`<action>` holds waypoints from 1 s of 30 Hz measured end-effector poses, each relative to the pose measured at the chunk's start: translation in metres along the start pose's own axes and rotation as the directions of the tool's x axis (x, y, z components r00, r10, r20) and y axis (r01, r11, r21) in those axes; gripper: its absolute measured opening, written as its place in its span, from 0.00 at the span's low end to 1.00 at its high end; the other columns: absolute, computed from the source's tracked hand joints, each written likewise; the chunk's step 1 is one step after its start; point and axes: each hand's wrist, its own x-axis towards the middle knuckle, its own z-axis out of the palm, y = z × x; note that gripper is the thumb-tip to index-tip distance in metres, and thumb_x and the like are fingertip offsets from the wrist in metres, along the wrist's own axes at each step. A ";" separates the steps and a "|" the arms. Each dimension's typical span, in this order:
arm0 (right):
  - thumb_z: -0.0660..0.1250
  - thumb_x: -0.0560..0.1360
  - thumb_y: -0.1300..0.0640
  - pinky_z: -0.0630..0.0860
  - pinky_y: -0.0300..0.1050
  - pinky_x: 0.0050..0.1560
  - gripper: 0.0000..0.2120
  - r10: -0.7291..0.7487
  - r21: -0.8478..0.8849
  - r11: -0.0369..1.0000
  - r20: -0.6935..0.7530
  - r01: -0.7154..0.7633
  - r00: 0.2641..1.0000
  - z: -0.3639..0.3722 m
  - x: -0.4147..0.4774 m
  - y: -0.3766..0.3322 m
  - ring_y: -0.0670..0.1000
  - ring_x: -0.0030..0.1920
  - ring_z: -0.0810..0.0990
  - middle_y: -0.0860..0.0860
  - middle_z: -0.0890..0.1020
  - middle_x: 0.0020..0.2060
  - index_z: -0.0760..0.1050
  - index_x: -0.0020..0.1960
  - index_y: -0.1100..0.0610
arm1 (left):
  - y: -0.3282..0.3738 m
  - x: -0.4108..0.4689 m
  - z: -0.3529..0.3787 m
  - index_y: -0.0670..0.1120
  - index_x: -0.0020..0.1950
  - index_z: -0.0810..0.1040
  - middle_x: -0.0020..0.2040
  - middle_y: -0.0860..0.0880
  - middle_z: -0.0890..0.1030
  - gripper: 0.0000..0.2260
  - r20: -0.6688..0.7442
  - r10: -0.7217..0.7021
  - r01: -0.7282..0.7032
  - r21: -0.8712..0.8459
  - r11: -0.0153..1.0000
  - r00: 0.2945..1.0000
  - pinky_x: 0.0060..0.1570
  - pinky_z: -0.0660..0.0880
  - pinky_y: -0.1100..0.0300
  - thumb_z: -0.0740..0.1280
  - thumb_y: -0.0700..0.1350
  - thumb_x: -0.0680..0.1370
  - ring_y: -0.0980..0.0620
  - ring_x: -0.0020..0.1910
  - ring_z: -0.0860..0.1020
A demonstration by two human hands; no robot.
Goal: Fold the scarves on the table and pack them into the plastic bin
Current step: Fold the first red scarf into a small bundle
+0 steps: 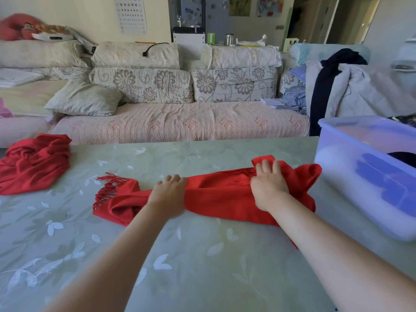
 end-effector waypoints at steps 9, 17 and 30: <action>0.65 0.73 0.54 0.44 0.63 0.77 0.42 -0.251 0.233 0.952 0.225 0.198 0.942 0.024 -0.022 0.012 0.56 0.80 0.47 0.56 0.47 0.81 0.47 0.81 0.46 | 0.060 0.012 0.027 0.55 0.61 0.80 0.59 0.54 0.78 0.14 0.010 0.276 -0.266 -0.231 0.936 0.961 0.56 0.73 0.55 0.65 0.46 0.76 0.50 0.60 0.76; 0.47 0.83 0.57 0.42 0.74 0.73 0.27 0.243 -0.167 0.963 0.189 -0.213 0.951 0.043 -0.024 0.057 0.67 0.79 0.44 0.64 0.48 0.79 0.50 0.81 0.62 | 0.056 0.010 0.033 0.52 0.49 0.85 0.49 0.54 0.81 0.08 -0.081 0.262 -0.274 -0.332 0.902 0.962 0.48 0.76 0.57 0.69 0.44 0.73 0.51 0.50 0.80; 0.62 0.73 0.61 0.76 0.51 0.57 0.23 -0.237 0.689 0.645 -0.230 0.330 0.944 0.010 -0.025 -0.020 0.57 0.61 0.78 0.51 0.81 0.60 0.75 0.65 0.46 | 0.066 -0.016 -0.006 0.54 0.55 0.75 0.44 0.59 0.80 0.10 -0.198 0.199 -0.271 -0.461 0.845 0.960 0.40 0.74 0.57 0.70 0.50 0.75 0.56 0.41 0.77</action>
